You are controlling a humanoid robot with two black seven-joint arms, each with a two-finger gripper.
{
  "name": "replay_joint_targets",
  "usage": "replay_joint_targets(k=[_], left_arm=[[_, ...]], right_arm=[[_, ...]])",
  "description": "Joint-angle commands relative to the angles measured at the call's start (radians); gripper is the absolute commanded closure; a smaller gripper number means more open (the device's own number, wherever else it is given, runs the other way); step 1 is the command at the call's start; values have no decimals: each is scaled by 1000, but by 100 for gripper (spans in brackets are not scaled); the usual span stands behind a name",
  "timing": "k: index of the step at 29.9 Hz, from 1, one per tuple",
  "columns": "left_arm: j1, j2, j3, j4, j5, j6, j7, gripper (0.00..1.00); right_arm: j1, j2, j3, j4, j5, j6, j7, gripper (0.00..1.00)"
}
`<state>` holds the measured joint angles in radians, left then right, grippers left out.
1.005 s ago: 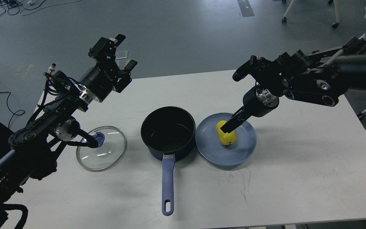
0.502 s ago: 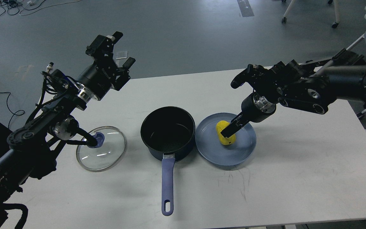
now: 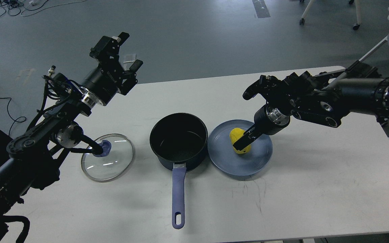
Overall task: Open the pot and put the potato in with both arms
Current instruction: 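Reach the right gripper down to the yellow potato on the plate and grasp it, then lift the potato off the plate with the right gripper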
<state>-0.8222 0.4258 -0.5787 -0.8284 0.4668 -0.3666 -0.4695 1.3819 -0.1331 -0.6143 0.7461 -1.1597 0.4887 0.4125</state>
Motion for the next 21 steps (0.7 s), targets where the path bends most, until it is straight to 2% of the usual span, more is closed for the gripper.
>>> replay_joint_targets(k=[1,15,20,21], left_arm=[[1,1,-1,0,1,0,0,2],[1,1,-3,0,1,-2,0,2],[1,4,-3,0,0,-9,0,2],[1,4,-3,0,0,-14,0,2]], right_arm=[[-17,21,4,-22,0,0,0,0],[-29,33,5,-33,0,0,2,0],[-32,35,5,-33,0,0,3,4],[-32,35,5,-31,0,0,6,10]])
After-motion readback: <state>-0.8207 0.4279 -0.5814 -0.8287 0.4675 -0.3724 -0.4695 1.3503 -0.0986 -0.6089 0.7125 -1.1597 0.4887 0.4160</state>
